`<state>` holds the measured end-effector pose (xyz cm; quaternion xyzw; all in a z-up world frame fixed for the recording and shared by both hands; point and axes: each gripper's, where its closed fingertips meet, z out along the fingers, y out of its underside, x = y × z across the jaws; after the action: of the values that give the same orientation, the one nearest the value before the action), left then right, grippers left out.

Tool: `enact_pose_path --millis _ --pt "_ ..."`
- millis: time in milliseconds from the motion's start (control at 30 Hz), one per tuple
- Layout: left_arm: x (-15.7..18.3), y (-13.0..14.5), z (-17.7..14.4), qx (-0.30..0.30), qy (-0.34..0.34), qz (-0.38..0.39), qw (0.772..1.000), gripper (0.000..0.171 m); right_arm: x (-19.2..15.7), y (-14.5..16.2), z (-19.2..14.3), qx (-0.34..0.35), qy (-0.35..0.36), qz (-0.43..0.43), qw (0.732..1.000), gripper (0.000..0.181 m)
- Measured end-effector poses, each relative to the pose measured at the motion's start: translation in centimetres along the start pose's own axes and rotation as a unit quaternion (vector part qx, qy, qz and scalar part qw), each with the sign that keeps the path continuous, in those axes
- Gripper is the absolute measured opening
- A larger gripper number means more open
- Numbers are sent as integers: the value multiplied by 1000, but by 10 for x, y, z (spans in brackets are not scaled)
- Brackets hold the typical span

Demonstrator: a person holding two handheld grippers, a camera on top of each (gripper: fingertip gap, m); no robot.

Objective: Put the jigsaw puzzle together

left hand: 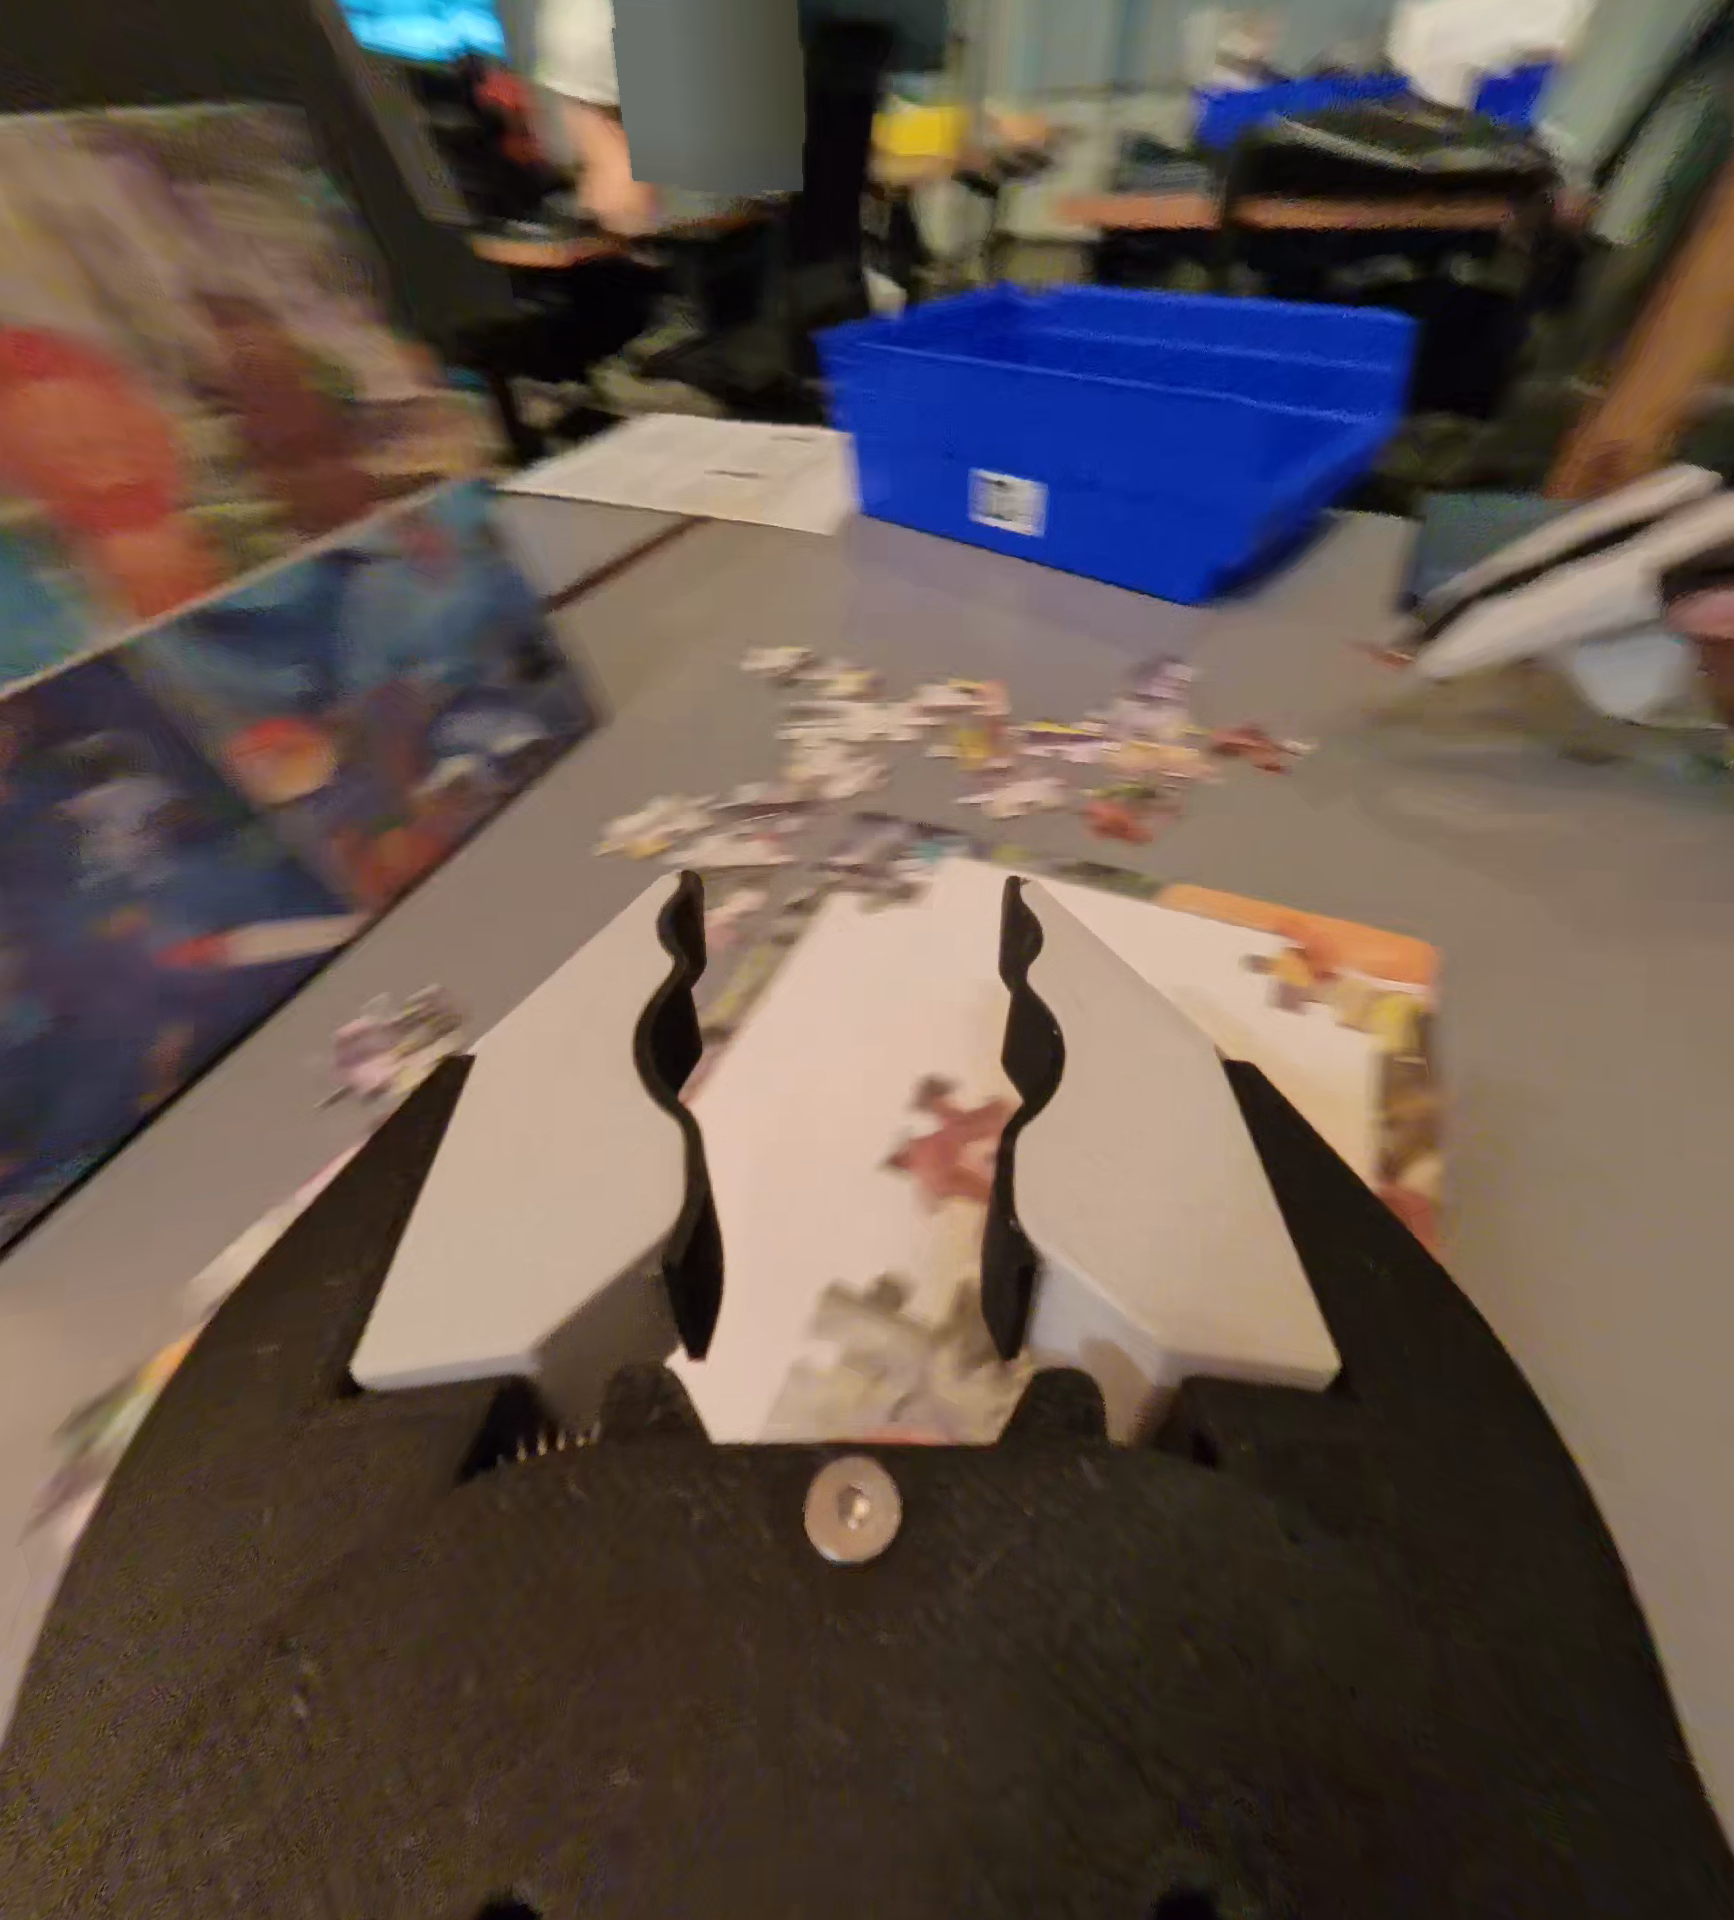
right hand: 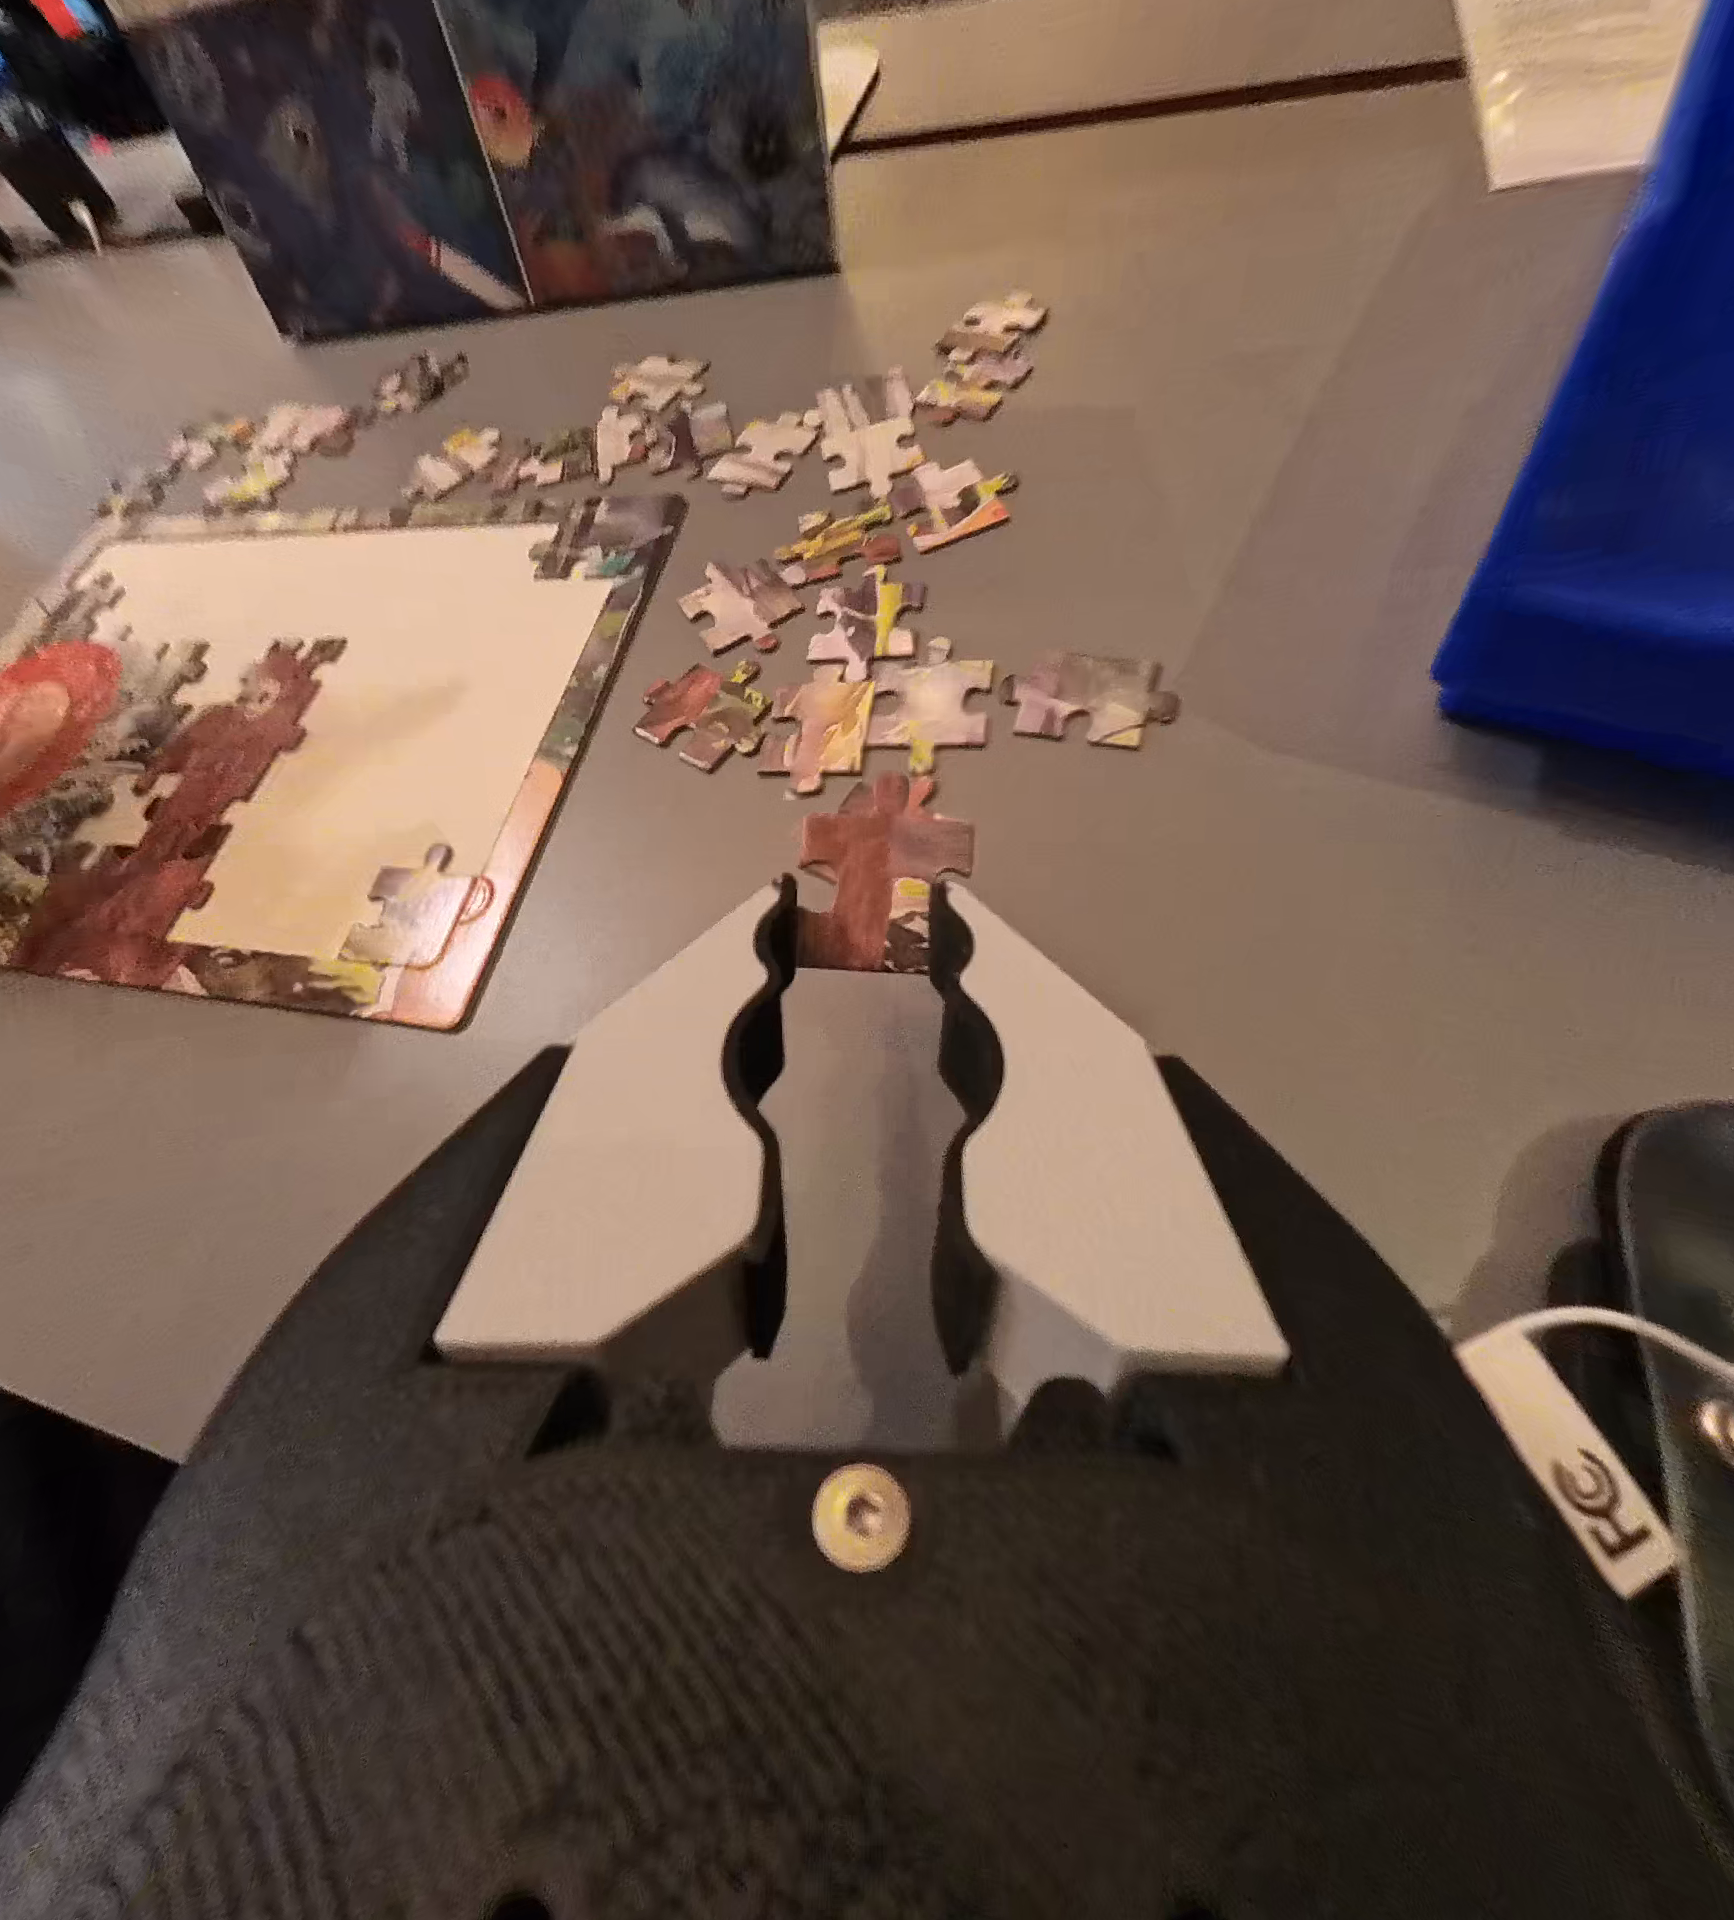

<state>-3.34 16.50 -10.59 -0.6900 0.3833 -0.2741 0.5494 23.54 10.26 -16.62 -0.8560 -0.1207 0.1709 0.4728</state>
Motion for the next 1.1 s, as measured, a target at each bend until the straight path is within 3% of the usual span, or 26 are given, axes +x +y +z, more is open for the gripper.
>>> enact_pose_path --millis 33,67,233,400,500,733,800,833,1100 --pt "24 -2 14 -24 40 18 999 53 3 -3 -3 15 -1 3 1000 4" --pt "48 -2 30 -54 80 39 995 51 6 -7 -5 30 0 2 1000 0" --pt "147 6 106 -177 242 127 946 54 17 -6 -8 33 18 -16 999 8" --pt "170 46 184 -293 264 212 894 58 38 -1 -14 28 60 -34 997 9" --pt "184 53 206 -319 291 177 885 62 46 0 -17 37 68 -33 996 13" --pt "175 51 221 -349 279 163 879 59 49 -2 -17 59 59 -35 996 11" --pt "173 50 222 -354 283 163 876 48 49 -3 -18 61 56 -33 996 11" --pt "174 49 221 -356 293 159 873 32 49 -3 -18 61 53 -31 996 12" --pt "182 50 212 -361 314 167 862 30 49 -4 -20 67 44 -20 997 13"
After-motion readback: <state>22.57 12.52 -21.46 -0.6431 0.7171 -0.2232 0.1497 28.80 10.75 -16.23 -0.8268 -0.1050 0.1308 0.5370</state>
